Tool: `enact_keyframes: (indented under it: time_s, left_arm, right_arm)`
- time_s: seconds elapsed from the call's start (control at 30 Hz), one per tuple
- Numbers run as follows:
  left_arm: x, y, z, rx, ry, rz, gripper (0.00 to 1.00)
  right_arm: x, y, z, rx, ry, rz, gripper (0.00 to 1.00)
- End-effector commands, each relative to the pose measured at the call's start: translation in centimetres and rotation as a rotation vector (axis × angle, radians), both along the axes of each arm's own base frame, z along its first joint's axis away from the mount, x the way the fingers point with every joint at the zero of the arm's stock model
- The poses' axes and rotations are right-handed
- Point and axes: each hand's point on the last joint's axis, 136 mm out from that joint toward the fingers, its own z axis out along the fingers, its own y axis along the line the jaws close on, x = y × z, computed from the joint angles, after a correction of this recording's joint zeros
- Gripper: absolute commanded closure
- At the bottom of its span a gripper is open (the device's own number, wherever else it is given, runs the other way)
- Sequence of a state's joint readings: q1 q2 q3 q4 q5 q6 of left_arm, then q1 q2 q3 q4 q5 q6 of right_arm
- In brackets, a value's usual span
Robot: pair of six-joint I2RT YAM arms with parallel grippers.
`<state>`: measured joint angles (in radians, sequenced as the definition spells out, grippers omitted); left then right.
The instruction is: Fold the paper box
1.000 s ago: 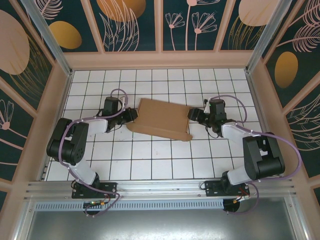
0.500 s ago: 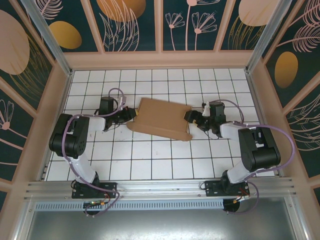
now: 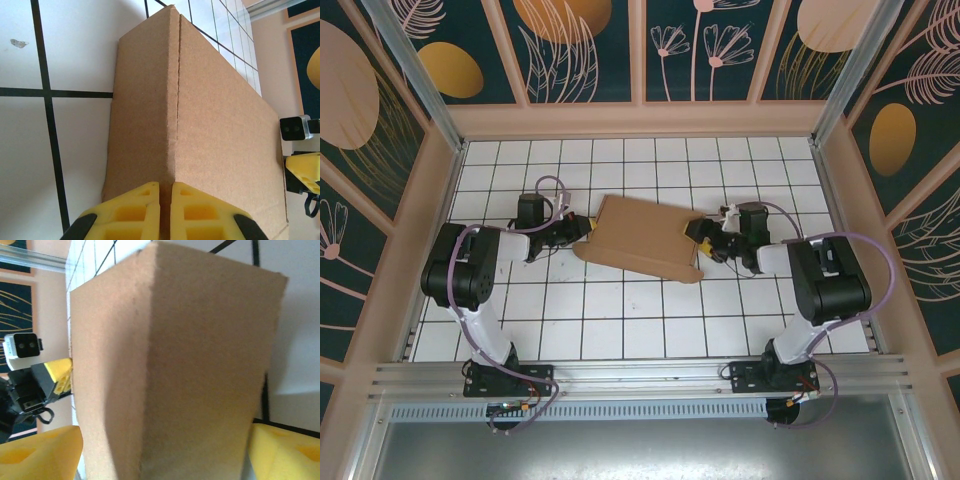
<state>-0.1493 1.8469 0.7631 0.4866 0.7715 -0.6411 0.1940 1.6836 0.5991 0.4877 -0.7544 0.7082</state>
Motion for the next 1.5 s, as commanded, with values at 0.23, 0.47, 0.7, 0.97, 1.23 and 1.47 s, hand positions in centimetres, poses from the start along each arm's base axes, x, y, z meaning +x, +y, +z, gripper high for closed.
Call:
enact_keyframes:
  time_s: [0.23, 0.47, 0.7, 0.97, 1.23, 1.47]
  left_arm:
    - [-2.0, 2.6, -5.5, 0.209, 0.205, 0.078, 0.92]
    - [-1.3, 2.3, -3.9, 0.256, 0.151, 0.077, 0.91]
    - [-0.9, 0.7, -2.7, 0.359, 0.092, 0.026, 0.86]
    - [-0.9, 0.0, -1.5, 0.357, 0.058, 0.011, 0.85]
    - [-1.0, -0.1, -1.2, 0.351, 0.054, 0.001, 0.86]
    - [-1.2, -0.5, -1.1, 0.329, 0.058, -0.017, 0.87]
  right_arm:
    - [0.6, -5.0, -1.6, -0.340, 0.017, -0.203, 0.13]
    - [1.8, -9.3, 6.1, -0.598, -0.255, -0.384, 0.15]
    - [1.2, 2.1, 10.1, -0.820, -0.666, 0.116, 0.27]
    - [-3.4, 10.2, 7.4, -0.946, -1.061, 0.670, 0.25]
    - [-3.5, 11.3, 4.0, -1.011, -1.071, 0.837, 0.23]
    - [-1.5, 10.5, 0.0, -1.254, -1.042, 0.860, 0.24]
